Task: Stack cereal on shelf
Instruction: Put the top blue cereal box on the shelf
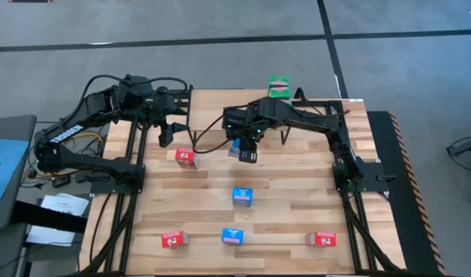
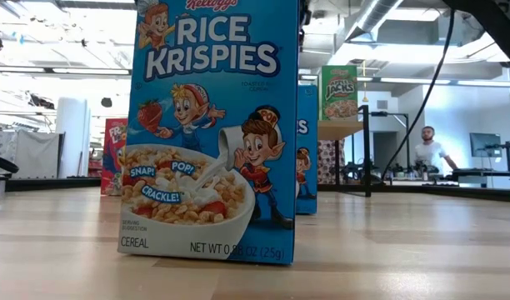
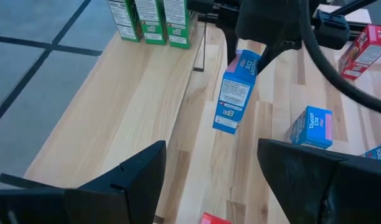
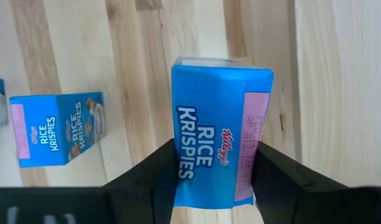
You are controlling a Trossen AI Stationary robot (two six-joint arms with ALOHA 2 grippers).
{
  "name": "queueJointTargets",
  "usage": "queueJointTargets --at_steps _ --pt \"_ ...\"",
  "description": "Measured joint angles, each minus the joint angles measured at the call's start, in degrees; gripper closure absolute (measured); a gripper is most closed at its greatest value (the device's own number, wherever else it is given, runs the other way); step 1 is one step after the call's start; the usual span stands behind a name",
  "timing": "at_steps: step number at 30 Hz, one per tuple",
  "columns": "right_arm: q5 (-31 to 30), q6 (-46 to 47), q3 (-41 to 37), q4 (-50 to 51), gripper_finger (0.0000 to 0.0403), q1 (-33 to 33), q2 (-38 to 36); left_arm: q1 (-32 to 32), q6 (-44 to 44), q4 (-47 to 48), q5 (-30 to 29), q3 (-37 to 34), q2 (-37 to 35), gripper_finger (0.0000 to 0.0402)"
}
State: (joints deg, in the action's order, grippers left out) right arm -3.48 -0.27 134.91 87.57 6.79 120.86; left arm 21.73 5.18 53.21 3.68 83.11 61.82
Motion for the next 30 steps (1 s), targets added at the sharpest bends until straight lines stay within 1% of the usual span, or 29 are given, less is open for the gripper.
queueJointTargets --at_steps 4,20,27,30 --pt "-1.4 -0.2 0.0 0.9 0.0207 0.0 0.1 0.0 -0.5 0.0 0.0 0.0 0.0 0.0159" --pt "-1.6 -0.2 0.1 2.5 0.0207 0.1 -0.3 0.0 -1.6 -0.1 0.0 0.0 0.0 0.0159" --pt "-1.8 -0.2 0.0 2.5 0.0207 0.5 -3.5 0.0 -1.9 -0.2 0.0 0.0 0.0 0.0159" --pt "-3.7 -0.2 0.1 2.2 0.0207 0.7 -5.2 0.0 -2.0 -0.2 0.0 0.0 0.0 0.0159"
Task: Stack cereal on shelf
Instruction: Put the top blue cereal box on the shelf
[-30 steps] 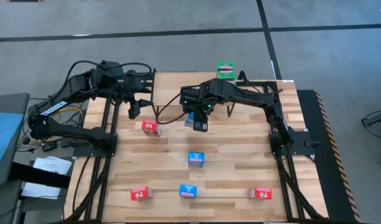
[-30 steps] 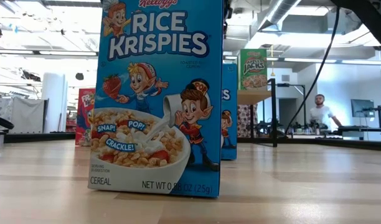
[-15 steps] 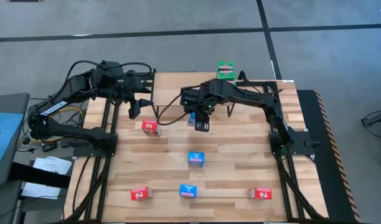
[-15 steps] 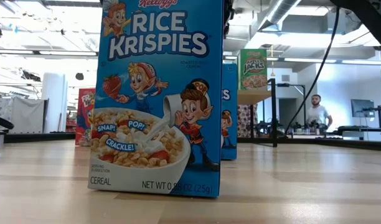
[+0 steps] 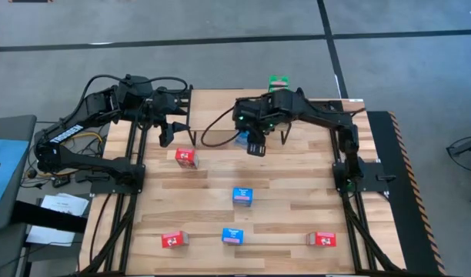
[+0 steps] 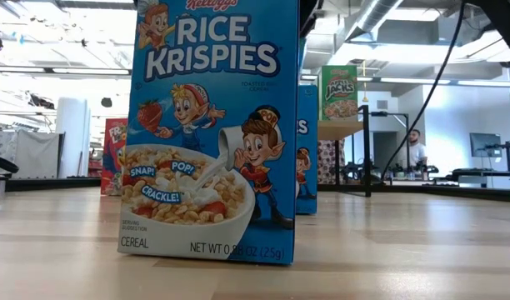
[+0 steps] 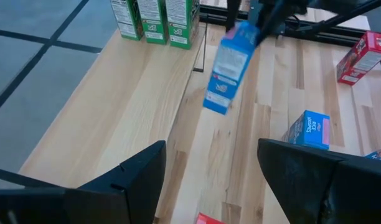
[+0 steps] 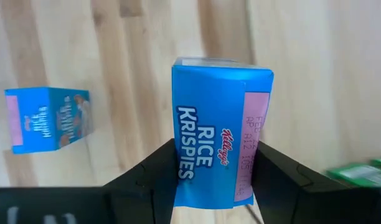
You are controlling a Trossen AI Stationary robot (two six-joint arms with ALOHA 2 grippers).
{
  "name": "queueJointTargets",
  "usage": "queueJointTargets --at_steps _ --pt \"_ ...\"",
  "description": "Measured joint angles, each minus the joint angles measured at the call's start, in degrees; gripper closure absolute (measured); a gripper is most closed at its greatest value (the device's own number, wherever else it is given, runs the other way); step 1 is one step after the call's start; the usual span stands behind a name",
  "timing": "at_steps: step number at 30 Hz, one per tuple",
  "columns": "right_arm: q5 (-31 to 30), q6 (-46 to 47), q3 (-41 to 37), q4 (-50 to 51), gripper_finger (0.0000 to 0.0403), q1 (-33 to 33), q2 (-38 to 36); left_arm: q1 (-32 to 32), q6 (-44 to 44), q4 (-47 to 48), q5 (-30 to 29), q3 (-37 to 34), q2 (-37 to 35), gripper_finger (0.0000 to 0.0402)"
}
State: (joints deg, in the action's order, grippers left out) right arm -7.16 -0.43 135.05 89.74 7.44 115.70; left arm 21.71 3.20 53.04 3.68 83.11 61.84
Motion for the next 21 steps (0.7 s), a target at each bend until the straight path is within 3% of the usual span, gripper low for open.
queueJointTargets --at_steps 8,13,21 --pt "-4.9 -3.0 0.1 -1.7 0.0207 2.2 -3.9 0.0 0.0 0.0 0.0 0.0 0.0 0.0159" --pt "-10.4 -11.2 0.0 -4.3 0.0207 4.2 -4.8 0.0 -0.7 -0.1 0.0 0.0 0.0 0.0159" --pt "-11.1 -25.4 0.0 -7.6 0.0207 9.4 -4.9 0.0 -2.6 -0.1 -0.1 0.0 0.0 0.0159"
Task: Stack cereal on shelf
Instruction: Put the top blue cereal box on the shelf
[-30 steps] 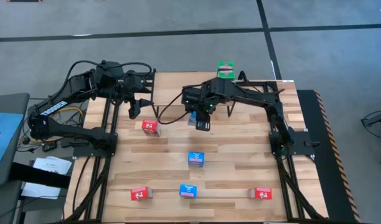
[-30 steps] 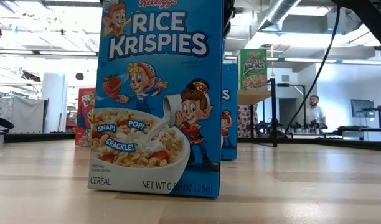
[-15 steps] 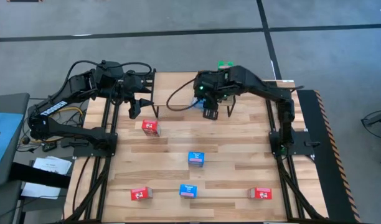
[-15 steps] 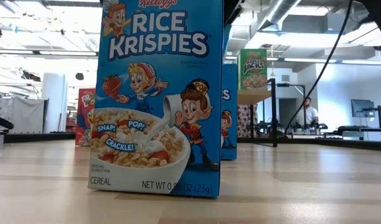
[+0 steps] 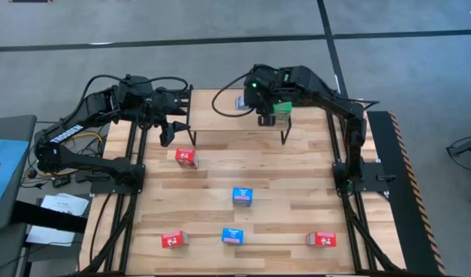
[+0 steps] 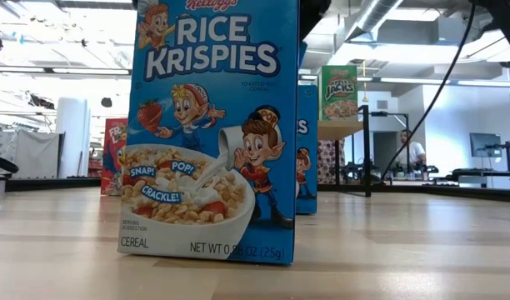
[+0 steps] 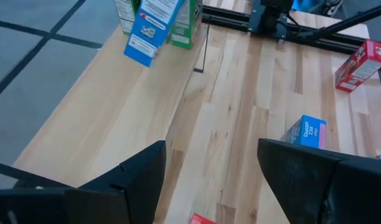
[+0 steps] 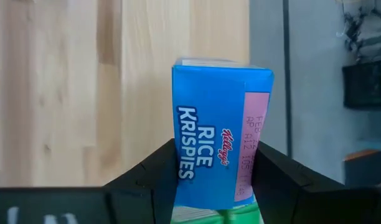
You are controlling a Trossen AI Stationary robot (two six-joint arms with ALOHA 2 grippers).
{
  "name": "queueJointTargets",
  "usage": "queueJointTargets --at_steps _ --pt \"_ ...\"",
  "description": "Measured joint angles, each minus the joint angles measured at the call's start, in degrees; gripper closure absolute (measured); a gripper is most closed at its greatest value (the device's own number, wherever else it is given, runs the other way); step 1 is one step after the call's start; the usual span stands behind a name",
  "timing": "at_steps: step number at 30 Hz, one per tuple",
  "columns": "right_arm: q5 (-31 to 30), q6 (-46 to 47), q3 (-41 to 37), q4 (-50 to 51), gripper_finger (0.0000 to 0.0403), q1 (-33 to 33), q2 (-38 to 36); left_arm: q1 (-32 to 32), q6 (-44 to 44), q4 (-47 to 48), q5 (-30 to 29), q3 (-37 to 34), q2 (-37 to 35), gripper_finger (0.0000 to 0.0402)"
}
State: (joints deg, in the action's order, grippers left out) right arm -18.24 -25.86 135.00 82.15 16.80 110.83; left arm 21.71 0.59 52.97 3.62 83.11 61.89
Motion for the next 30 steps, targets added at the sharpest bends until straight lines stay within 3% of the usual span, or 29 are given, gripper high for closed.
queueJointTargets --at_steps 6,15,21,30 --pt "0.1 -9.5 0.0 -0.4 0.0207 2.9 0.0 0.0 0.0 0.1 -1.5 0.0 0.0 0.0159" --pt "0.4 -13.3 0.0 -3.2 0.0207 4.6 0.0 0.0 0.2 0.1 -2.8 0.0 0.0 0.0159" --pt "6.5 -11.6 -0.8 -3.4 0.0207 4.9 0.0 0.0 0.4 0.0 -3.0 0.0 0.0 0.0159" --pt "8.3 -6.2 -1.4 1.3 0.0207 5.0 0.1 0.0 0.5 0.0 -3.0 0.0 0.0 0.0159"
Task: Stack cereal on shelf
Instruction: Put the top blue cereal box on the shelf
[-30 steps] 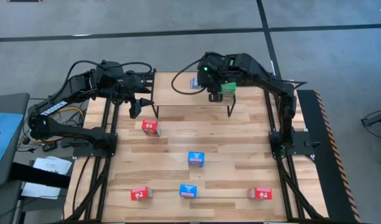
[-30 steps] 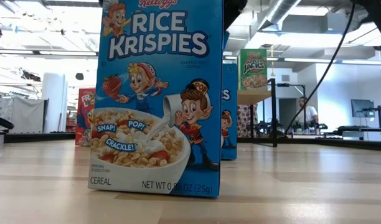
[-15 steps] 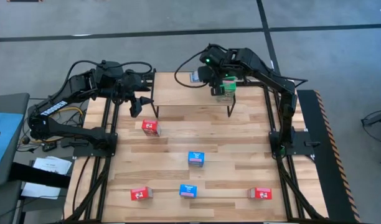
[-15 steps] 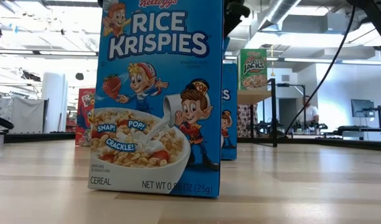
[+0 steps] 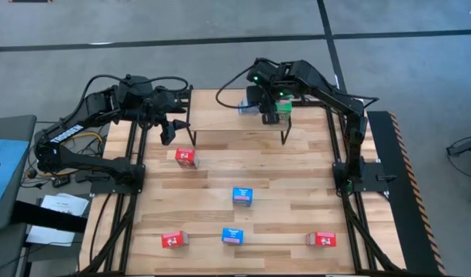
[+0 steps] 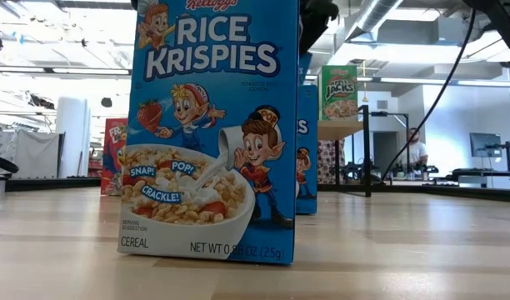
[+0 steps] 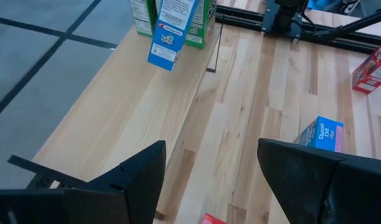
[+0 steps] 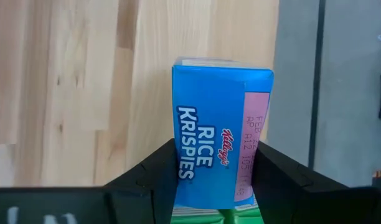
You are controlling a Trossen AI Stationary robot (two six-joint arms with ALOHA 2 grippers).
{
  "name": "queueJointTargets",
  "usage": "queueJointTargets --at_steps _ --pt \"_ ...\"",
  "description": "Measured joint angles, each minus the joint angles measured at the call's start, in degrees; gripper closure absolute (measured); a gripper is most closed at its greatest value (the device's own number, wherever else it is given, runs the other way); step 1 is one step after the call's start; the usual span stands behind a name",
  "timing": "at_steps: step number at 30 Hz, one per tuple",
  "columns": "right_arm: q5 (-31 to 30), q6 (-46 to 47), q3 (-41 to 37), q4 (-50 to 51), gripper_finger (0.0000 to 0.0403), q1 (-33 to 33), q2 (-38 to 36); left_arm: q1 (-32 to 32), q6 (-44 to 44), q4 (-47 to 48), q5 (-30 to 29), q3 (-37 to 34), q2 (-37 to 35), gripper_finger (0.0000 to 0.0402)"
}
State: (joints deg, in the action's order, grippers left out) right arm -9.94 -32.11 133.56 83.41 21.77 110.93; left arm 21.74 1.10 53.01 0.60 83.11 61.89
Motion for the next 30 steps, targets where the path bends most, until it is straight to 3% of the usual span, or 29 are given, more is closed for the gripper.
queueJointTargets --at_steps 10,25,30 --pt "2.2 0.8 -0.1 3.1 0.0207 -0.4 1.1 0.0 -0.2 -3.6 -0.2 0.0 2.5 0.0159" --pt "2.6 1.2 -0.1 0.2 0.0207 -1.0 2.9 0.0 3.2 -7.7 -3.0 0.0 2.8 0.0159" --pt "-0.5 0.2 0.0 1.2 0.0207 -1.8 4.4 0.0 4.0 -7.4 -3.0 0.0 2.8 0.0159"
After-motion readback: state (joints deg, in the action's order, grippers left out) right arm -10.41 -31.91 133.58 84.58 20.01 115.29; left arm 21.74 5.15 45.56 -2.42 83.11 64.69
